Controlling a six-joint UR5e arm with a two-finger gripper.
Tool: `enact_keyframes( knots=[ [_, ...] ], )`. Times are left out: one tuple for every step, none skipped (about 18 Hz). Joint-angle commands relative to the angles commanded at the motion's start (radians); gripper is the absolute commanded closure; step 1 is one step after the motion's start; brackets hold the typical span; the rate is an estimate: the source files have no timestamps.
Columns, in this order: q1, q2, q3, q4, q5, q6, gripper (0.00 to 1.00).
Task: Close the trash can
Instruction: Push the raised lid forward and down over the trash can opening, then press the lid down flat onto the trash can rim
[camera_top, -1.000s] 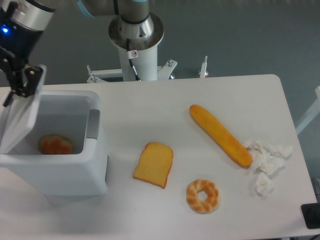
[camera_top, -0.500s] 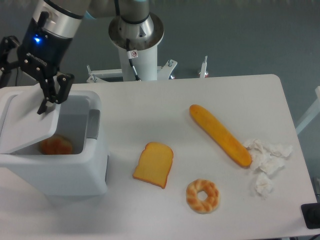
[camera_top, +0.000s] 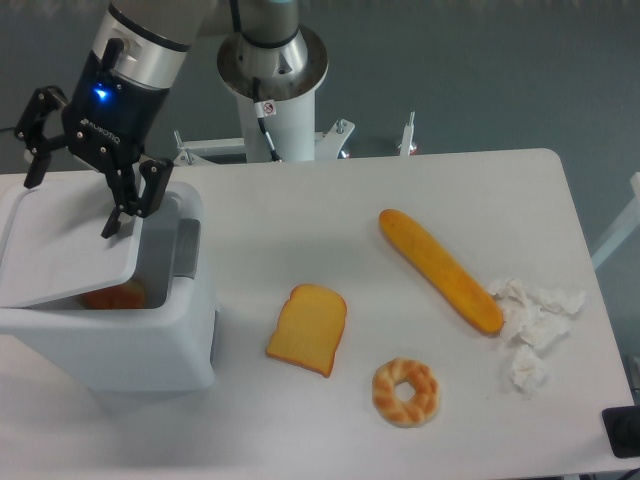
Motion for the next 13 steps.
enact_keyframes(
  knots=[
    [0.005, 0.002, -0.009, 0.002, 0.0, 0.008, 0.0],
    [0.005, 0.002, -0.018, 0.0, 0.002, 0.015, 0.0],
    [0.005, 0.002, -0.025, 0.0, 0.003, 0.021, 0.0],
    [0.008, 0.0, -0.028, 0.002, 0.003, 0.022, 0.0],
    [0.011, -0.003, -0.028, 0.002, 0.002, 0.022, 0.0],
    [0.017, -0.003, -0.029, 0.002, 0.002, 0.02, 0.0],
    [0.018, -0.003, -0.029, 0.0, 0.0, 0.018, 0.0],
    [0.021, -0.005, -0.031, -0.002, -0.002, 0.014, 0.0],
    [0.023, -0.005, -0.038, -0.002, 0.0, 0.011, 0.0],
    [0.023, -0.003, -0.052, -0.002, 0.0, 0.012, 0.0],
    [0.025, -0.003, -0.063, -0.003, 0.0, 0.012, 0.0],
    [0.032, -0.002, -0.066, -0.003, 0.0, 0.011, 0.0],
    [0.037, -0.002, -0.066, -0.005, 0.0, 0.009, 0.0]
  ],
)
